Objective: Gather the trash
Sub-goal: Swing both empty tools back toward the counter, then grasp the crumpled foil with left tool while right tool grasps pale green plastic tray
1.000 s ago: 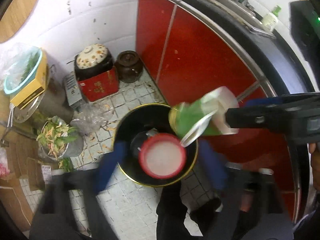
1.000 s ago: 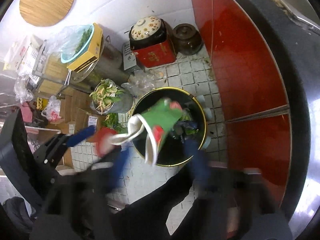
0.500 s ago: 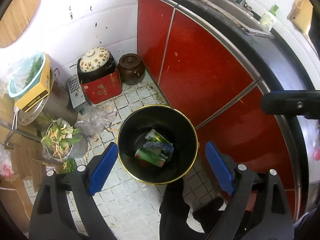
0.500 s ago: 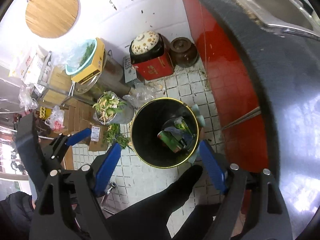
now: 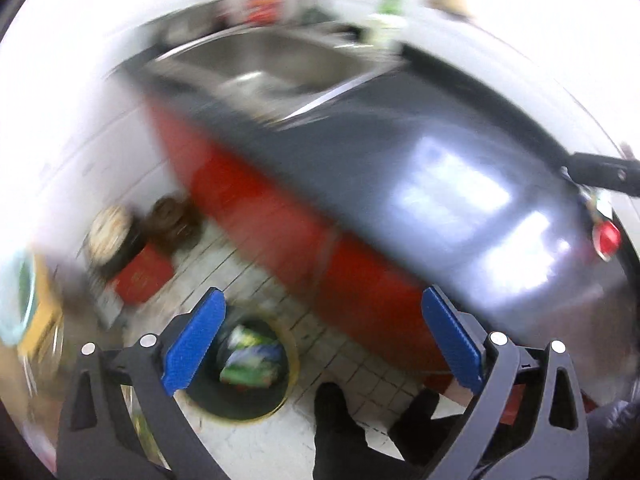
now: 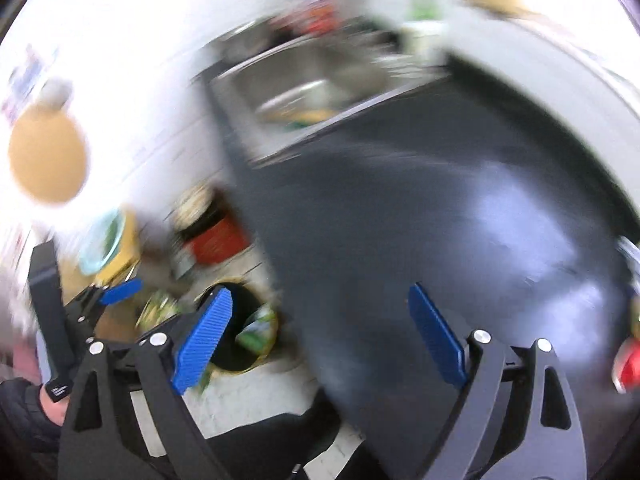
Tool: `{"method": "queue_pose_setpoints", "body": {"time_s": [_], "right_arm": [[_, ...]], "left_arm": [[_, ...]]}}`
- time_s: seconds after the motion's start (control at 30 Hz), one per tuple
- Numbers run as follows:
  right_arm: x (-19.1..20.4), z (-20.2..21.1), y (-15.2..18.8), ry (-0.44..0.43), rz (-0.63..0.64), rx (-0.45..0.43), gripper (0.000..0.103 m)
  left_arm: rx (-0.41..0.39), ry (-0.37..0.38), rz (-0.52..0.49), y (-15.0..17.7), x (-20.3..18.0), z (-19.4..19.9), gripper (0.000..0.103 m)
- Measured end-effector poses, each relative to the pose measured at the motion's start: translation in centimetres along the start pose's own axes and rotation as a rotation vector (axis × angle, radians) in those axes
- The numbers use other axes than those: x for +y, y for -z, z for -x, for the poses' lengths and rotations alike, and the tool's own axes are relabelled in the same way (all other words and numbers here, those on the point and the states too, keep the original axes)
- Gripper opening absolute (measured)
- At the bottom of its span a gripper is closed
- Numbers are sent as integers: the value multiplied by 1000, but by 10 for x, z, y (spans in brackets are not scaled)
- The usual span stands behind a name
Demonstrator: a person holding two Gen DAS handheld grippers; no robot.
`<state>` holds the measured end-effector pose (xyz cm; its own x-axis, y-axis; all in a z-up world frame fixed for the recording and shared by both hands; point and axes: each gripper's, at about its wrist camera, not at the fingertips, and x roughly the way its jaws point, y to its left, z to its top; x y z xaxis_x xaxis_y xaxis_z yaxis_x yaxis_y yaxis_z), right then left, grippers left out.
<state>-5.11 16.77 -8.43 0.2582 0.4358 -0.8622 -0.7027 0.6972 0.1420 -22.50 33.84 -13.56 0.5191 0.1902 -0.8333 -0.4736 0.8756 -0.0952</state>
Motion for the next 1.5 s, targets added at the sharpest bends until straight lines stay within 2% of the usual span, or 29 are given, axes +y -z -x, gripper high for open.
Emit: {"method": "queue_pose_setpoints", "body": {"time_s": [0.17, 0.27, 0.37, 0.47, 0.53, 0.6, 0.73, 1.07, 1.23, 1.5], "right_arm": [[-104, 62, 25, 217, -201, -96, 87], [-165, 107, 55, 327, -330, -152, 87], [-212, 144, 90, 406, -431, -188, 87], [-245, 170, 121, 447, -510, -213, 87], [-261, 179, 138, 457, -547, -222, 87], [-275, 187, 153, 464, -574, -228, 87], [-294, 188, 160, 464, -603, -233, 87], [-327, 173, 149, 422, -601, -213, 87], [-358, 154, 135, 405, -601, -187, 87], [-430, 102, 103, 389, -617, -103, 87]], "left_arm": [[-27, 165, -231, -43, -106, -15, 96], [-38, 273, -370, -61, -185, -21, 96], [-43, 344, -454, -66, -244, -22, 96], [-48, 419, -523, -70, -298, -21, 96], [-51, 443, -577, -67, -332, -21, 96], [-49, 458, -613, -64, -353, -22, 96], [-40, 462, -656, -63, -380, -28, 96], [-9, 422, -642, -81, -400, -55, 96], [5, 413, -646, -104, -424, -87, 96], [52, 397, -663, -152, -480, -167, 96]]}}
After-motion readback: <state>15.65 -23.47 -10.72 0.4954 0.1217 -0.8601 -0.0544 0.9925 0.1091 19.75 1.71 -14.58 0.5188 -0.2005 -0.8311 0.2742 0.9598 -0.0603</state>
